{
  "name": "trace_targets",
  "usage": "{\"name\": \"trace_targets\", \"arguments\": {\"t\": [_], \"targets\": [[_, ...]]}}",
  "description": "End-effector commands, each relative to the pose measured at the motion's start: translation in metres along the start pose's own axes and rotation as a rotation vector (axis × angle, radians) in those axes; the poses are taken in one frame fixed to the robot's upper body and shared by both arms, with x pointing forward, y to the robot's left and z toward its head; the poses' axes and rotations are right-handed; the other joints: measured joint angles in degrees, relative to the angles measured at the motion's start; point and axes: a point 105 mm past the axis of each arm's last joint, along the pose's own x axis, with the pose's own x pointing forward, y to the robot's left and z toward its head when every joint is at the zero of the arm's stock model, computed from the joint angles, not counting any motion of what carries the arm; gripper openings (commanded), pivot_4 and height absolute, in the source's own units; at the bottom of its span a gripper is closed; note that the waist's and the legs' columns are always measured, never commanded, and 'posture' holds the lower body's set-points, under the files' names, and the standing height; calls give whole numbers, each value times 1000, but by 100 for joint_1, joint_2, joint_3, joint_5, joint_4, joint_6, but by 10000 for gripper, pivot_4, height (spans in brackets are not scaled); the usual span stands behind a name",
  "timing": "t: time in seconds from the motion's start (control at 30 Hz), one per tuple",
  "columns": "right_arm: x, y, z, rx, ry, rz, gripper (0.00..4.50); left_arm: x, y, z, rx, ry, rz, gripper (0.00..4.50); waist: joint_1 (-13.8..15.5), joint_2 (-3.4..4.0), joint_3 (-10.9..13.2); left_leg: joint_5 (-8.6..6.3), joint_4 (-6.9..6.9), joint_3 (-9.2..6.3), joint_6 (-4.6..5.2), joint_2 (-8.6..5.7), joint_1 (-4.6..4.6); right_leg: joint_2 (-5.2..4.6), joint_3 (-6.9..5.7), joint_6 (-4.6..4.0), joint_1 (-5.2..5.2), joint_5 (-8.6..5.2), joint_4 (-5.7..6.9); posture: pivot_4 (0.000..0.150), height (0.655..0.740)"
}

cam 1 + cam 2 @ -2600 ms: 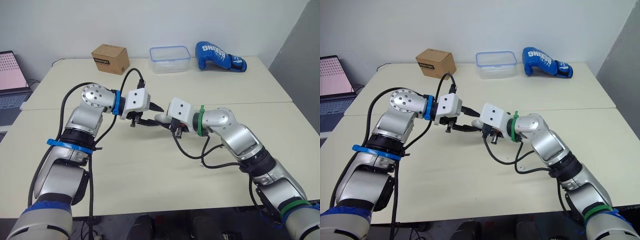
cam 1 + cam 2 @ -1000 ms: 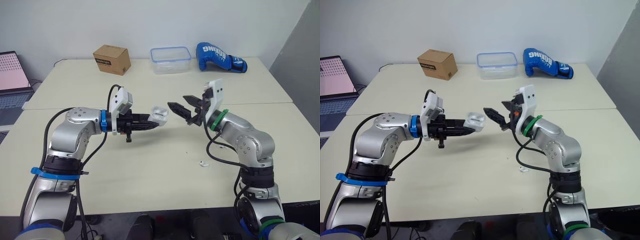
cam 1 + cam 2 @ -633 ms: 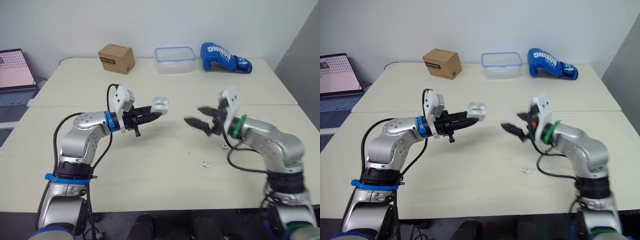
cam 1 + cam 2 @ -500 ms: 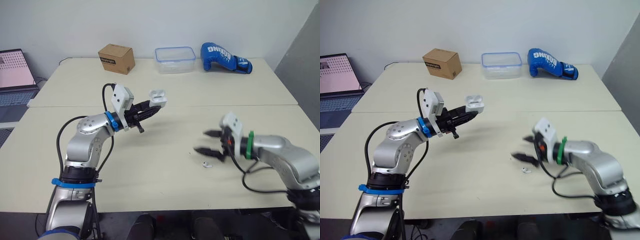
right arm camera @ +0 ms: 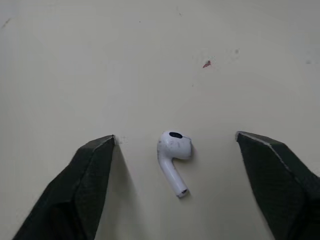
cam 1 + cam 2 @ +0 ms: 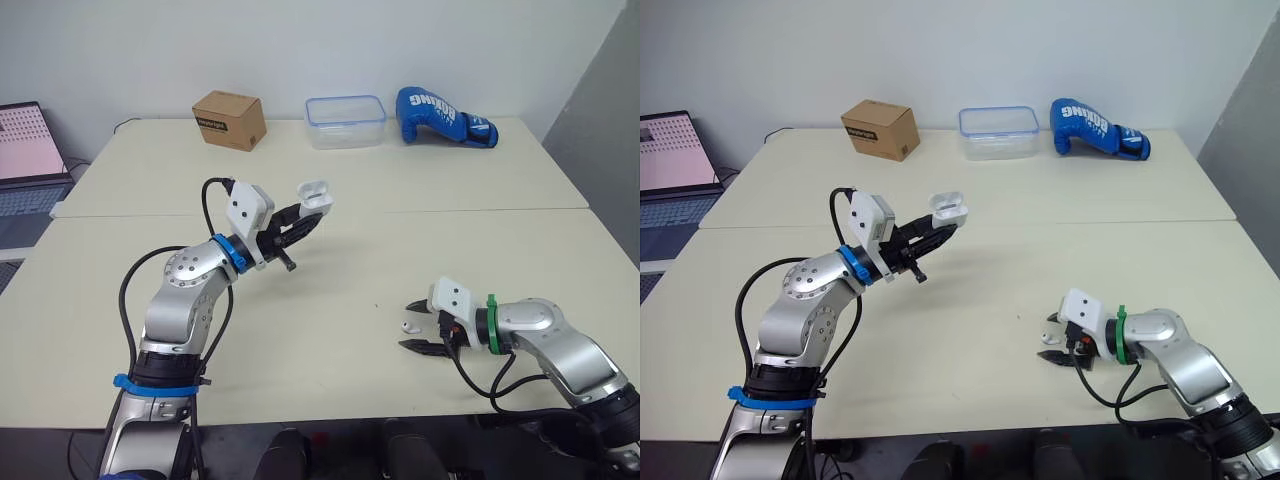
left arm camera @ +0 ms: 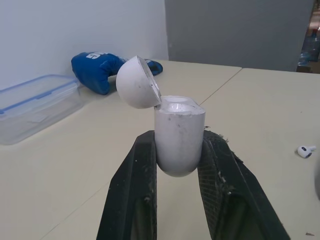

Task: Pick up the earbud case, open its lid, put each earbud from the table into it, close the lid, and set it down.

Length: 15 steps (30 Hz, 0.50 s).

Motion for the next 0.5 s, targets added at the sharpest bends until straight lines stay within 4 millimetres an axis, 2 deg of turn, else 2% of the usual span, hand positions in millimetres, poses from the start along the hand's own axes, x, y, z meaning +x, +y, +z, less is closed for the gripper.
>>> {"name": "trace_targets", "arguments": {"t": [0.03, 0.23, 0.33, 0.5], "targets": [[-2, -2, -12, 15, 61, 1, 24406, -1, -1, 17, 59, -53, 3, 7391, 5, 0, 0, 0, -1, -4, 0, 1, 6, 1, -3, 0, 11, 0, -9, 1500, 7400], [-9, -7, -6, 61, 41, 5, 3996, 4, -5, 17, 41, -67, 1, 7391, 17, 0, 0, -1, -2, -10, -1, -1, 17, 1, -6, 1, 36, 0, -27, 1500, 7400], [-24, -10, -7, 88, 63, 2, 3776, 7, -5, 15, 31, -75, 4, 7391, 25, 0, 0, -1, -2, -11, -1, -3, 17, -1, -6, 1, 36, 0, -27, 1500, 7400], [-69, -18, -31, 39, 237, -25, 3776, 6, -7, 8, 20, -76, 15, 7391, 60, 0, 0, -1, -1, -13, 0, -17, 12, -15, -6, 2, 36, 0, -32, 1500, 7400]]}}
